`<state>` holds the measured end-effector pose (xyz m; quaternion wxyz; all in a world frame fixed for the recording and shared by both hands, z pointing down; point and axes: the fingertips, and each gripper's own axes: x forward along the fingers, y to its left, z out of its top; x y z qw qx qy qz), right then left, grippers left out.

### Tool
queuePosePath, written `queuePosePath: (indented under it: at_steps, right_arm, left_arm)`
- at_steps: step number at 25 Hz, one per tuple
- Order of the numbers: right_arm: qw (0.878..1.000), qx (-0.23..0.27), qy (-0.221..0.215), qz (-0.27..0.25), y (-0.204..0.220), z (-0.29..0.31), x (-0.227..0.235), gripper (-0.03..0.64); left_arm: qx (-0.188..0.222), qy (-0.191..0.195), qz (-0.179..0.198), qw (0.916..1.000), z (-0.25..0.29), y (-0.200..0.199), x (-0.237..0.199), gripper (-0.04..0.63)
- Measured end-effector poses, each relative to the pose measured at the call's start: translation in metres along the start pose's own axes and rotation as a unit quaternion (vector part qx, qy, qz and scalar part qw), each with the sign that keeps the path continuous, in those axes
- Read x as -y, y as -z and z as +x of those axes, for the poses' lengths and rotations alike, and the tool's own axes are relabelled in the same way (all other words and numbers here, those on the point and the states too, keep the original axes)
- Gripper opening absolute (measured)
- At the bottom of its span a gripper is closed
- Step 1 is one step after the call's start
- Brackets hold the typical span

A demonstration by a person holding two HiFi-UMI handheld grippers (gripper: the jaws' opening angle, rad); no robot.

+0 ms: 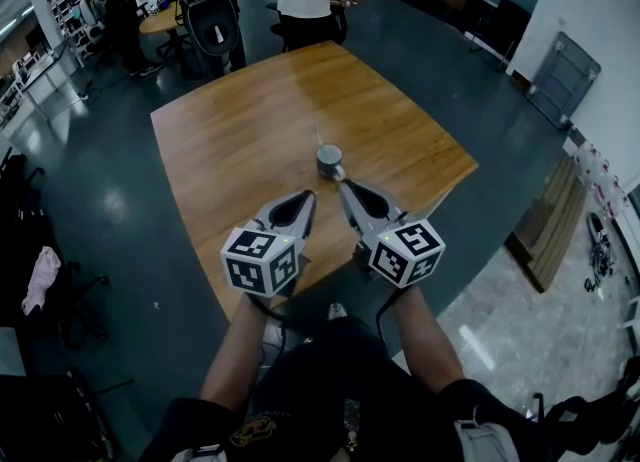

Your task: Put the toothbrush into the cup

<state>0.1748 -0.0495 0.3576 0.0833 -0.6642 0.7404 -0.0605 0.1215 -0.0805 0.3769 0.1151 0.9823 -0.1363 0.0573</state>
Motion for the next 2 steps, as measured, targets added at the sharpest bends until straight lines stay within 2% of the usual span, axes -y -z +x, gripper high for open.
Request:
queuePosePath:
  at_steps: [2]
  right_arm:
    - [1.0, 0.001, -0.001, 0.001, -0.0012, -0.0003, 0.0015, 0.002]
  left_arm:
    - [0.0, 0.001, 0.0, 1.0, 0.0019, -0.0007, 0.0017, 0.008]
